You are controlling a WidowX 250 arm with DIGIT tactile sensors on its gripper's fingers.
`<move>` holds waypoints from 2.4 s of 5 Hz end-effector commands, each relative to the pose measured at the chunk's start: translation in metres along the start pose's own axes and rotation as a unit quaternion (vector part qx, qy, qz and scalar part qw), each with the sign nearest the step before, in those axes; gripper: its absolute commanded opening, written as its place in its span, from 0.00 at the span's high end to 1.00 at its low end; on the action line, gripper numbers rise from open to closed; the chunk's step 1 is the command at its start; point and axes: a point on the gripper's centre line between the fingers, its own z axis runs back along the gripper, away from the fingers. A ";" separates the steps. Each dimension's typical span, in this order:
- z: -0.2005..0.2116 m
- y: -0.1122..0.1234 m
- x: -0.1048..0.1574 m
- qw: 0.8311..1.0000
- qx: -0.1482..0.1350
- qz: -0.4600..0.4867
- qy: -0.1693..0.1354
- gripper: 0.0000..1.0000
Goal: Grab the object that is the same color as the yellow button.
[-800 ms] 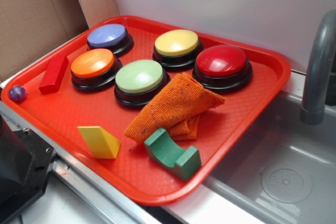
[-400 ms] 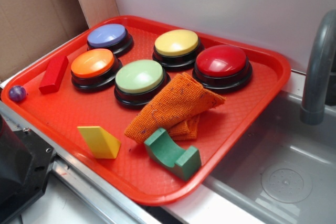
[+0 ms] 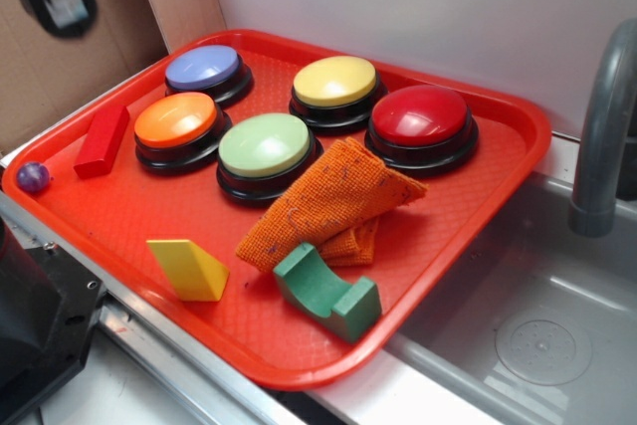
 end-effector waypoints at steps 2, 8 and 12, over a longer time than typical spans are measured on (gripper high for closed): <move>-0.077 -0.024 0.011 0.980 -0.044 -0.194 -0.023 0.00; -0.153 -0.026 -0.015 0.976 -0.010 -0.207 0.070 1.00; -0.093 -0.012 0.003 0.998 0.001 -0.048 0.050 1.00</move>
